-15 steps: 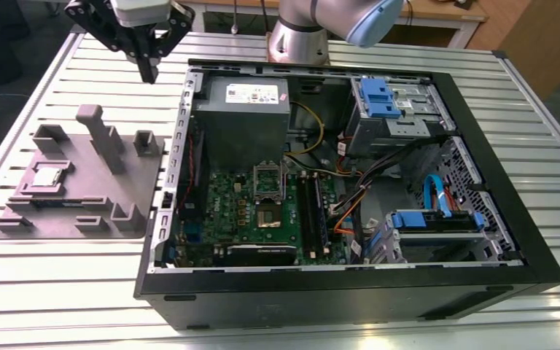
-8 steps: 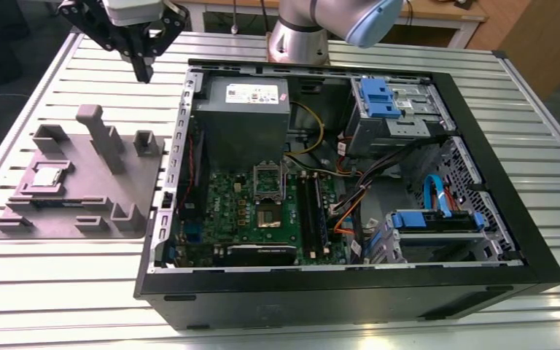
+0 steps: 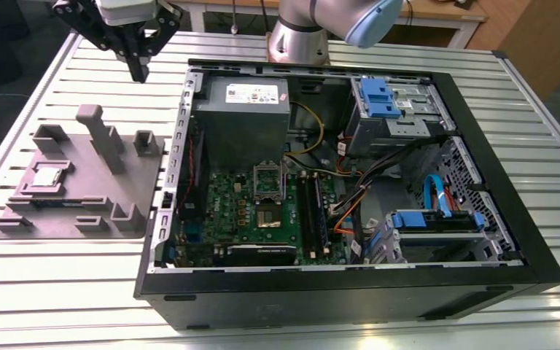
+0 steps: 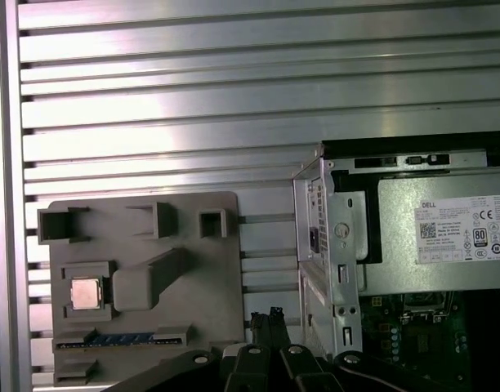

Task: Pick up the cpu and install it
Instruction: 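Reach for the cpu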

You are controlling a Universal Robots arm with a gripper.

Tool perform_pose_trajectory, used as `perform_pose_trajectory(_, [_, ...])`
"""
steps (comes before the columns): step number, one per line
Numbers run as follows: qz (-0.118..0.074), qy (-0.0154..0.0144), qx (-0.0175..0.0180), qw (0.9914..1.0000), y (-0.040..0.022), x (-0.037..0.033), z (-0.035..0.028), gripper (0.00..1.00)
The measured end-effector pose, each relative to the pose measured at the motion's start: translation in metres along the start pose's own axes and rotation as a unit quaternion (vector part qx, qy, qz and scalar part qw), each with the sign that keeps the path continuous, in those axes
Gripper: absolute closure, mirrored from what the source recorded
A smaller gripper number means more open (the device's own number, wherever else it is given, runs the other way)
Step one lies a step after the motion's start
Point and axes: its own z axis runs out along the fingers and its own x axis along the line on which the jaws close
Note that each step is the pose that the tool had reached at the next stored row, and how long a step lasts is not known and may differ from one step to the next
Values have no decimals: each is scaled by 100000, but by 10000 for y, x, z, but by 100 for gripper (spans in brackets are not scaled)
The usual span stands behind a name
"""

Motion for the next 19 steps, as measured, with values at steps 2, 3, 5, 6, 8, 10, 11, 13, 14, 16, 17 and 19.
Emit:
perform_pose_trajectory(2, [4, -3, -5, 100000, 0, 7, 1, 90])
perform_pose_trajectory(3, [-2, -2, -4, 100000, -1, 9, 1, 90])
perform_pose_trajectory(5, [1, 2, 0, 100000, -1, 14, 0, 90])
perform_pose_trajectory(6, [-1, -2, -4, 100000, -1, 16, 1, 90])
perform_pose_trajectory(8, [0, -1, -5, 100000, -1, 19, 1, 90])
perform_pose_trajectory(10, [1, 1, -1, 100000, -1, 20, 0, 90])
perform_pose_trajectory(11, [1, 1, -4, 100000, -1, 20, 0, 90])
perform_pose_trajectory(13, [2, 0, -3, 100000, -2, 26, 1, 90])
perform_pose_trajectory(14, [1, -2, -3, 100000, -2, 30, 1, 90])
perform_pose_trajectory(16, [1, 0, -1, 100000, -2, 33, 1, 90])
perform_pose_trajectory(17, [2, 0, -3, 100000, -3, 36, 1, 90])
perform_pose_trajectory(19, [3, 1, -2, 100000, -3, 41, 1, 90])
